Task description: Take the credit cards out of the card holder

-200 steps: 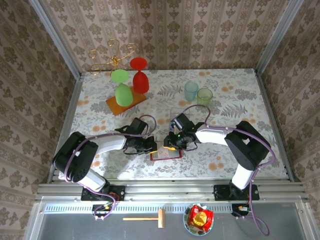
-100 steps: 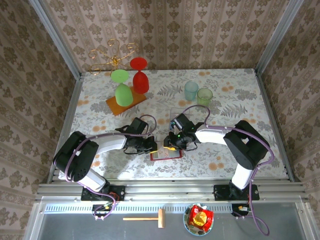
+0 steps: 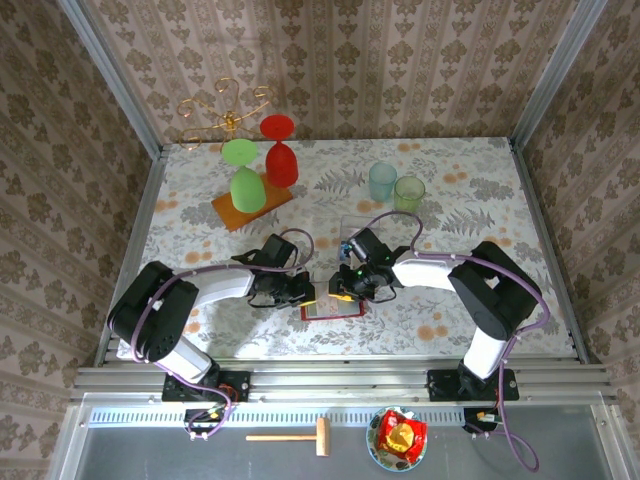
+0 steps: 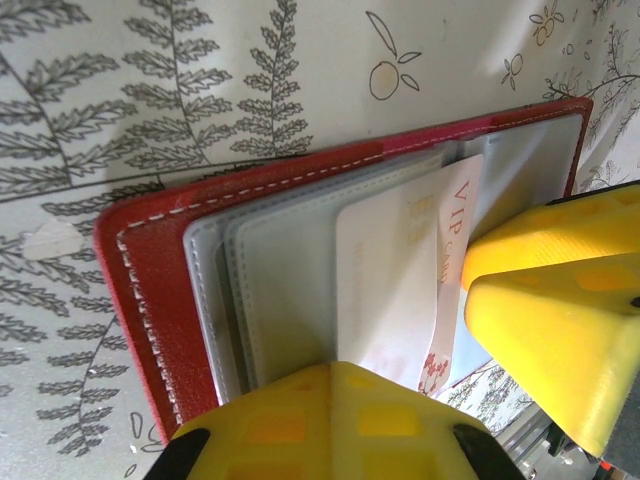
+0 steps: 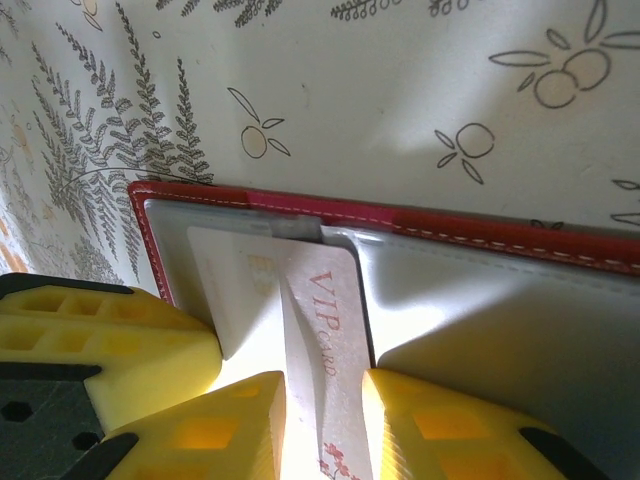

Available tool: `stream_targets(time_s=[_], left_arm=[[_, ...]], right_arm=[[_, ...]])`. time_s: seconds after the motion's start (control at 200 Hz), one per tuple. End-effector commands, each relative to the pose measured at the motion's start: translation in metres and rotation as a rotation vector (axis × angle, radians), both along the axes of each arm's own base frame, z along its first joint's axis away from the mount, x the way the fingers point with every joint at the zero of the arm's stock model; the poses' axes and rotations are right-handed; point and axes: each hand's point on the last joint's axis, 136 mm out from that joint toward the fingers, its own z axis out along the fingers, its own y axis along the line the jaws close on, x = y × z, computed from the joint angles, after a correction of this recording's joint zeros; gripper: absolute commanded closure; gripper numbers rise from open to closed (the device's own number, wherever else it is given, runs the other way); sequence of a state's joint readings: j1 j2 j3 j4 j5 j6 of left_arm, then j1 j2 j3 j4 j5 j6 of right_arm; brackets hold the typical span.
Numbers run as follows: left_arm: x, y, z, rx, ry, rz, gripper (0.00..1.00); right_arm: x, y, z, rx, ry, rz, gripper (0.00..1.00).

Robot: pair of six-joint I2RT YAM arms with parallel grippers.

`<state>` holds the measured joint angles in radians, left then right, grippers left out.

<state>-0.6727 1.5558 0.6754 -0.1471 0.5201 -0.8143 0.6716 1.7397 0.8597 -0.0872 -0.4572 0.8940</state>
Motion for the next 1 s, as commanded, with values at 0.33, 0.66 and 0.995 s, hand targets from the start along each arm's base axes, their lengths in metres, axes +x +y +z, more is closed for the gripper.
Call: stream_targets(time_s=[0.33,0.66,0.995], left_arm=[[-0.007,0.011,-0.014,0.076,0.037,-0.008,0.95],[-0.007,0.011,-0.014,0.077,0.04,-0.009,0.95],[-0.006,0.009,-0.014,0.075,0.042,-0.014,0.96]], right_arm=[[-0.001,-0.011,0.005,0.003,-0.01,-0.034,0.72],[-0.004,-0.004,-0.005,0.029,0.034,-0.014,0.74],[-0.003,0.003,0.002,0.076,0.035,-0.004,0.77]])
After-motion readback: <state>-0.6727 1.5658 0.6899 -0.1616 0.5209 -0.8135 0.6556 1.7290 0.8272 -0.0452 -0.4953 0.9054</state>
